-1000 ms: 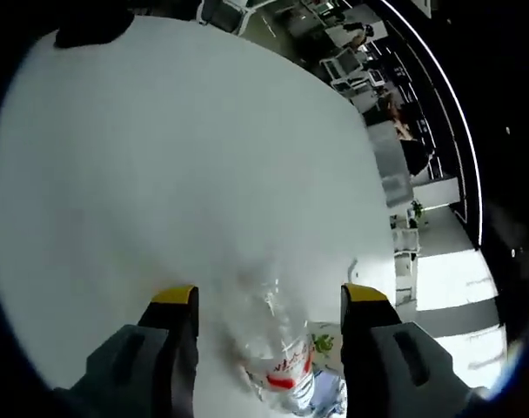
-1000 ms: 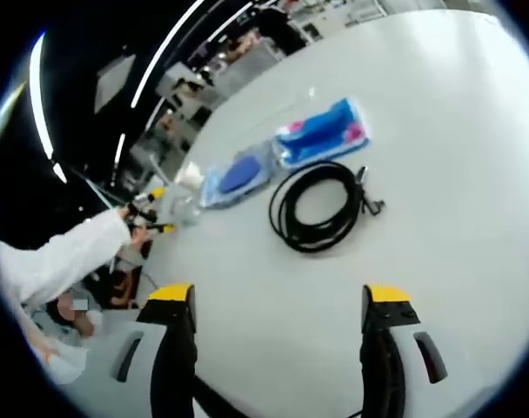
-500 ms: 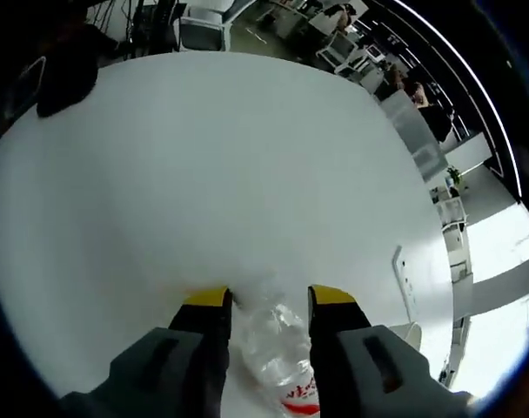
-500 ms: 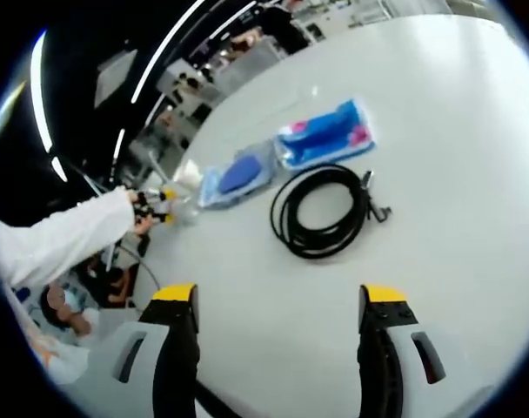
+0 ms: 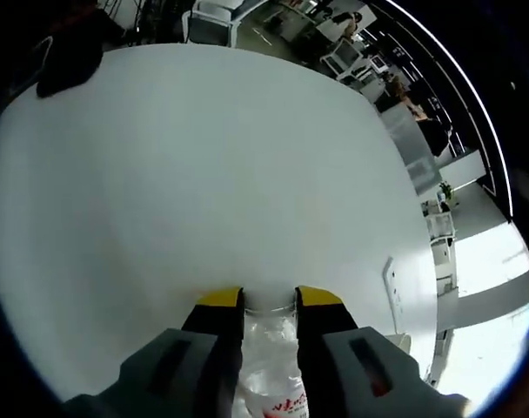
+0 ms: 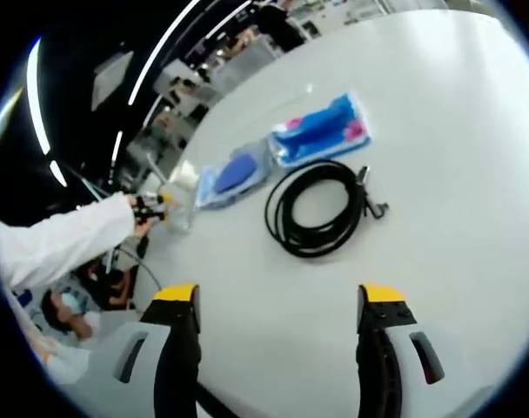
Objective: Arrange the tabletop items into an orderly group along one side of the table until the central work area is clear of visible clutter.
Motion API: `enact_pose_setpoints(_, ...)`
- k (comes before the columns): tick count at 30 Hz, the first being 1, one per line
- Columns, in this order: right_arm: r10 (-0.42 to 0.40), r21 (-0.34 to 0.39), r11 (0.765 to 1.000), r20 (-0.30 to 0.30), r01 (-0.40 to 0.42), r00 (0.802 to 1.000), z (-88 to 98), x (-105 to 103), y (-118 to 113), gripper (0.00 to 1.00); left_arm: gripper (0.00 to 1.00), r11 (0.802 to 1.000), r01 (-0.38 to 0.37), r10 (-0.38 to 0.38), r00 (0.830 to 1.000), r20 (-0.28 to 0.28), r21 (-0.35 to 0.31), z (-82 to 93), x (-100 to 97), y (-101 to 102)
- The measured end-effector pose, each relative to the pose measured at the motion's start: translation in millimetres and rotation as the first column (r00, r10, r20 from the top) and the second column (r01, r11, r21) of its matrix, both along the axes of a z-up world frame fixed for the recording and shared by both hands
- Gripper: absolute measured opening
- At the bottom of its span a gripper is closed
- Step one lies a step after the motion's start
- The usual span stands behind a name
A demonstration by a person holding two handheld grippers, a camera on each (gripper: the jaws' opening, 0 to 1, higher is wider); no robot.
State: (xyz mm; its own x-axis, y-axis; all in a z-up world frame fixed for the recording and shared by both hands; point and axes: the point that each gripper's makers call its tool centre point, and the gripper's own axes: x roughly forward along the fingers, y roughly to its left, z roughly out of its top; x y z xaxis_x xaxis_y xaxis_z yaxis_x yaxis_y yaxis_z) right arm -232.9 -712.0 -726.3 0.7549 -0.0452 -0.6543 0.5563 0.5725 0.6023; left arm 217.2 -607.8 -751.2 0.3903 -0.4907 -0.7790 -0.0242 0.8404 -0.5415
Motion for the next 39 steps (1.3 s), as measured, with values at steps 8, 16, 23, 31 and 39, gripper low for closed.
enact_pose_setpoints(8,0.003,-0.003,1.000,0.009,-0.003,1.000,1.2,-0.9,0.5,0.72,0.19,0.992,0.105,-0.096,0.986,0.140,-0.065,26.6,-6.3,-6.1)
enact_pose_setpoints(16,-0.008,-0.005,1.000,0.034,0.008,0.999,5.5,-2.3,3.6,0.71,0.18,0.951,0.291,-0.238,0.905,0.353,-0.104,77.0,-24.5,-8.8)
enact_pose_setpoints(23,-0.013,-0.005,1.000,0.047,0.013,0.999,6.4,-8.0,6.4,0.70,0.18,0.871,0.491,-0.415,0.721,0.555,0.014,119.6,-42.2,-8.7)
enact_pose_setpoints(31,-0.026,-0.013,1.000,0.072,0.027,0.997,11.5,-8.5,4.6,0.71,0.18,0.786,0.593,-0.551,0.545,0.632,0.173,133.7,-41.0,-14.0)
enact_pose_setpoints(39,-0.016,-0.015,1.000,0.078,0.017,0.997,12.0,-8.3,8.0,0.71,0.19,0.711,0.652,-0.608,0.384,0.695,0.263,159.0,-26.3,-35.6)
